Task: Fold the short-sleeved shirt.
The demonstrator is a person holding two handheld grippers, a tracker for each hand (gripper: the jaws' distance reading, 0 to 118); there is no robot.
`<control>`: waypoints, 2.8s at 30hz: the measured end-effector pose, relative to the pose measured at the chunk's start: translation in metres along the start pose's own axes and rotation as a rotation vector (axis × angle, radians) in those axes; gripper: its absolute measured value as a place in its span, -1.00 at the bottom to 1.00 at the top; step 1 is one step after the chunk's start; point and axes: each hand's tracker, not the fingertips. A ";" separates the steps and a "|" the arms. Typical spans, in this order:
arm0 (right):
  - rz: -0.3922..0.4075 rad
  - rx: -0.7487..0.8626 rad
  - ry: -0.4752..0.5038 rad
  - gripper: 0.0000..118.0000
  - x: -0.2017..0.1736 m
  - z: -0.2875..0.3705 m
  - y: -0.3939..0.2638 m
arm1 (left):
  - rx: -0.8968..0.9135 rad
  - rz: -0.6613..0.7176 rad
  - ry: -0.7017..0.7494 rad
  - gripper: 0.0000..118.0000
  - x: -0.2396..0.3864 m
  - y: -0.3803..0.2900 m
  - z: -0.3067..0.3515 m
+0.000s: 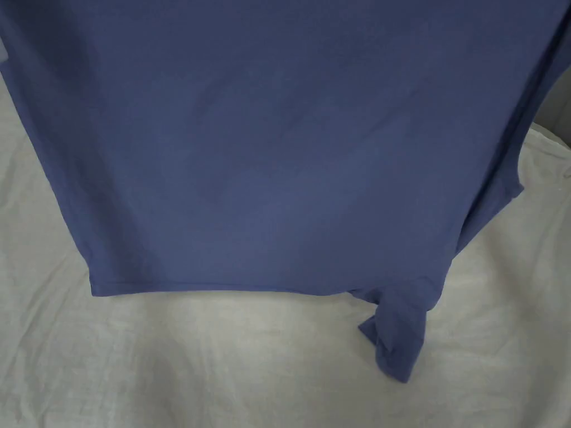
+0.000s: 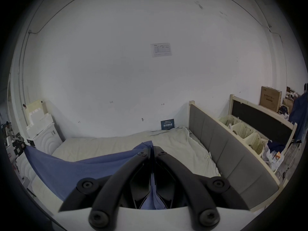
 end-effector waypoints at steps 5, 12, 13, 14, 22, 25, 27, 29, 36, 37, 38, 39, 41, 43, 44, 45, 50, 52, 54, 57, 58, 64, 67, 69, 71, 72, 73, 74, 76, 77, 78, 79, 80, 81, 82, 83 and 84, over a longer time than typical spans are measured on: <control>0.135 0.064 -0.106 -0.98 -0.035 -0.054 0.043 | 0.020 -0.017 0.069 -1.00 0.036 0.022 -0.059; 0.144 0.163 -0.215 -0.98 -0.062 -0.119 0.099 | 0.087 -0.035 0.088 -1.00 0.087 0.044 -0.136; 0.141 0.181 -0.218 -0.98 -0.063 -0.126 0.105 | 0.106 -0.024 0.092 -1.00 0.094 0.044 -0.140; 0.144 0.200 -0.221 -0.98 -0.065 -0.132 0.108 | 0.118 -0.020 0.098 -1.00 0.099 0.045 -0.146; 0.121 0.247 -0.231 -0.98 -0.062 -0.177 0.090 | 0.182 -0.069 0.118 -1.00 0.141 0.015 -0.187; 0.134 0.170 -0.234 -0.98 -0.053 -0.204 0.061 | 0.138 -0.064 0.104 -1.00 0.148 -0.017 -0.205; 0.115 0.111 -0.220 -0.98 -0.044 -0.220 0.035 | 0.067 -0.084 0.090 -1.00 0.152 -0.047 -0.216; 0.098 0.050 -0.206 -0.98 -0.035 -0.237 0.004 | 0.017 -0.107 0.077 -1.00 0.154 -0.082 -0.225; 0.061 -0.215 -0.202 -0.98 -0.001 -0.282 -0.136 | -0.213 -0.164 0.044 -1.00 0.152 -0.218 -0.234; 0.055 -0.257 -0.199 -0.98 0.003 -0.285 -0.157 | -0.253 -0.161 0.042 -1.00 0.149 -0.236 -0.232; 0.046 -0.284 -0.191 -0.98 0.007 -0.287 -0.177 | -0.289 -0.159 0.043 -1.00 0.147 -0.253 -0.230; 0.044 -0.322 -0.198 -0.98 0.011 -0.287 -0.197 | -0.321 -0.160 0.039 -1.00 0.143 -0.269 -0.227; 0.034 -0.392 -0.208 -0.98 0.018 -0.287 -0.235 | -0.383 -0.154 0.023 -1.00 0.135 -0.297 -0.218; 0.034 -0.458 -0.223 -0.98 0.025 -0.282 -0.274 | -0.433 -0.148 0.007 -1.00 0.124 -0.324 -0.204; 0.023 -0.496 -0.219 -0.98 0.030 -0.278 -0.293 | -0.458 -0.153 -0.005 -1.00 0.118 -0.335 -0.198; 0.009 -0.527 -0.214 -0.98 0.034 -0.272 -0.311 | -0.475 -0.159 -0.008 -1.00 0.113 -0.345 -0.186; 0.013 -0.615 -0.188 -0.98 0.052 -0.233 -0.375 | -0.533 -0.124 -0.039 -1.00 0.082 -0.380 -0.139; 0.020 -0.625 -0.176 -0.98 0.055 -0.210 -0.390 | -0.532 -0.093 -0.044 -1.00 0.069 -0.385 -0.118; 0.054 -0.638 -0.136 -0.98 0.060 -0.189 -0.402 | -0.540 -0.062 -0.067 -1.00 0.053 -0.388 -0.094; 0.054 -0.625 -0.123 -0.98 0.066 -0.155 -0.410 | -0.529 0.009 -0.075 -1.00 0.033 -0.392 -0.061; 0.035 -0.616 -0.117 -0.98 0.070 -0.144 -0.413 | -0.519 0.037 -0.081 -1.00 0.026 -0.393 -0.049; -0.027 -0.594 -0.092 -0.98 0.090 -0.086 -0.426 | -0.512 0.041 -0.104 -1.00 0.000 -0.406 0.012; -0.041 -0.589 -0.093 -0.98 0.101 -0.060 -0.434 | -0.513 0.067 -0.108 -1.00 -0.012 -0.413 0.039; -0.049 -0.589 -0.083 -0.98 0.107 -0.043 -0.438 | -0.513 0.083 -0.112 -1.00 -0.018 -0.417 0.056; -0.043 -0.585 -0.076 -0.98 0.112 -0.029 -0.441 | -0.504 0.093 -0.118 -1.00 -0.021 -0.420 0.073; -0.031 -0.580 -0.072 -0.98 0.115 -0.022 -0.442 | -0.501 0.095 -0.123 -1.00 -0.022 -0.421 0.083; -0.025 -0.575 -0.073 -0.98 0.117 -0.016 -0.442 | -0.498 0.093 -0.130 -1.00 -0.022 -0.423 0.089; -0.023 -0.572 -0.071 -0.98 0.119 -0.009 -0.443 | -0.495 0.083 -0.135 -1.00 -0.023 -0.425 0.096; -0.022 -0.567 -0.065 -0.98 0.124 0.002 -0.444 | -0.495 0.072 -0.138 -1.00 -0.025 -0.428 0.108; -0.023 -0.568 -0.062 -0.98 0.126 0.007 -0.446 | -0.499 0.071 -0.139 -1.00 -0.027 -0.431 0.111; -0.025 -0.571 -0.058 -0.98 0.127 0.012 -0.448 | -0.501 0.071 -0.138 -1.00 -0.029 -0.433 0.115; -0.023 -0.575 -0.053 -0.98 0.128 0.015 -0.450 | -0.503 0.075 -0.134 -1.00 -0.031 -0.435 0.118; -0.017 -0.577 -0.047 -0.98 0.129 0.018 -0.453 | -0.507 0.081 -0.130 -1.00 -0.032 -0.437 0.121; -0.006 -0.586 -0.044 -0.98 0.128 0.021 -0.458 | -0.514 0.089 -0.128 -1.00 -0.035 -0.440 0.122; 0.009 -0.598 -0.042 -0.98 0.127 0.023 -0.462 | -0.517 0.092 -0.123 -1.00 -0.036 -0.443 0.123; 0.017 -0.607 -0.041 -0.98 0.127 0.022 -0.467 | -0.524 0.089 -0.118 -1.00 -0.037 -0.445 0.123; 0.026 -0.623 -0.043 -0.98 0.126 0.022 -0.474 | -0.537 0.079 -0.112 -1.00 -0.037 -0.447 0.122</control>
